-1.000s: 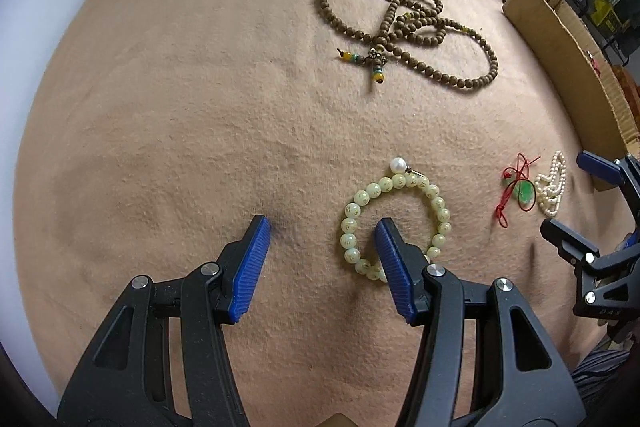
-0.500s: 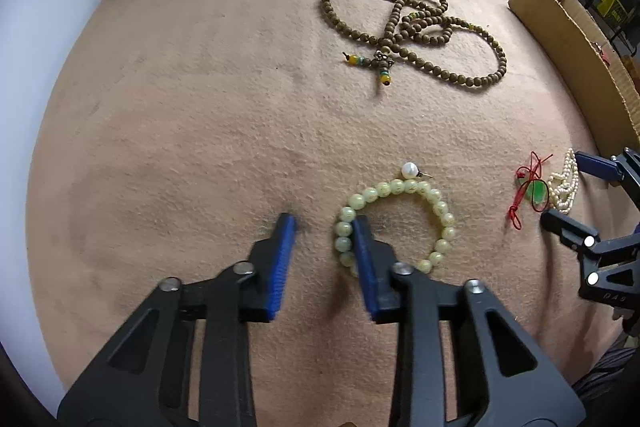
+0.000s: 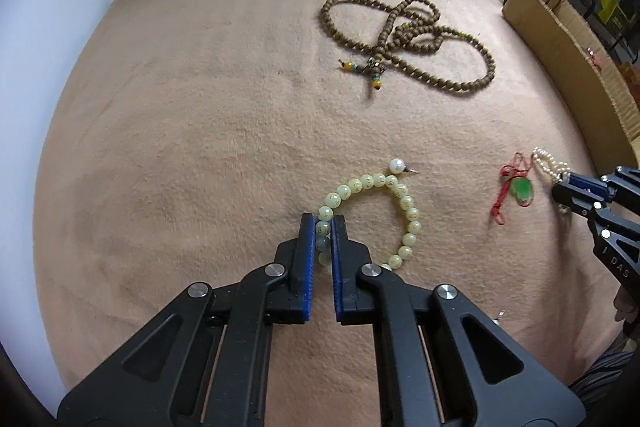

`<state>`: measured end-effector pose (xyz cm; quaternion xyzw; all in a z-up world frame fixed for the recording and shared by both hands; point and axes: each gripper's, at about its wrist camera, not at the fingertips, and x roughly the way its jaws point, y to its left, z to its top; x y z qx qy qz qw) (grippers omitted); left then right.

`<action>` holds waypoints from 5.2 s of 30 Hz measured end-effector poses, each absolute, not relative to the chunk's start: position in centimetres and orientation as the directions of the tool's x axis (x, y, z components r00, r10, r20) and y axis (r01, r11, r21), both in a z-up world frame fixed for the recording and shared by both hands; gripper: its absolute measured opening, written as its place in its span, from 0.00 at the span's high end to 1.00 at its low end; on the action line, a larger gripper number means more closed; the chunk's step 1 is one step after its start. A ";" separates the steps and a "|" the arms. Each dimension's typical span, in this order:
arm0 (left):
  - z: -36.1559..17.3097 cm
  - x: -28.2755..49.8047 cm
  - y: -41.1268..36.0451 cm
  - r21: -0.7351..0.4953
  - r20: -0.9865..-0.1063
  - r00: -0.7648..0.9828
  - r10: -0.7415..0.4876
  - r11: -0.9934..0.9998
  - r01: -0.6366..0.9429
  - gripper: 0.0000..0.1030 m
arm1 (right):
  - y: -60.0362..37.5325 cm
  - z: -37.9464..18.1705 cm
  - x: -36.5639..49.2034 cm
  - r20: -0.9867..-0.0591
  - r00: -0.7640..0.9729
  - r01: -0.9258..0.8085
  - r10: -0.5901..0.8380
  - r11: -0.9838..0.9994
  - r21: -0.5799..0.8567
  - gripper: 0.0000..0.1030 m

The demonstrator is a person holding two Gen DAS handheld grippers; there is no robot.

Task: Organize jewelry
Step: 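Carry bracelet and necklace into the cardboard box and release both, then move both open tools back toward the remaining jewelry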

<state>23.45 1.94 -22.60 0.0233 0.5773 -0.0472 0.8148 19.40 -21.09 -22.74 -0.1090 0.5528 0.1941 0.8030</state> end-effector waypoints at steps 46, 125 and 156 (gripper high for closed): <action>-9.6 28.0 -14.3 -0.296 -0.757 0.505 -0.415 0.907 0.301 0.95 | -40.1 -10.8 17.5 -0.783 0.606 -0.083 0.140 0.990 0.112 0.93; -6.8 27.3 -12.1 0.006 -0.728 0.653 -0.207 0.951 0.308 0.50 | -39.0 -9.5 18.7 -0.738 0.675 0.040 0.012 0.998 0.053 0.10; -14.7 23.0 2.2 -0.086 -0.847 0.503 -0.172 0.978 0.189 0.50 | -25.1 -12.1 16.3 -0.751 0.621 -0.259 0.224 0.963 0.072 0.09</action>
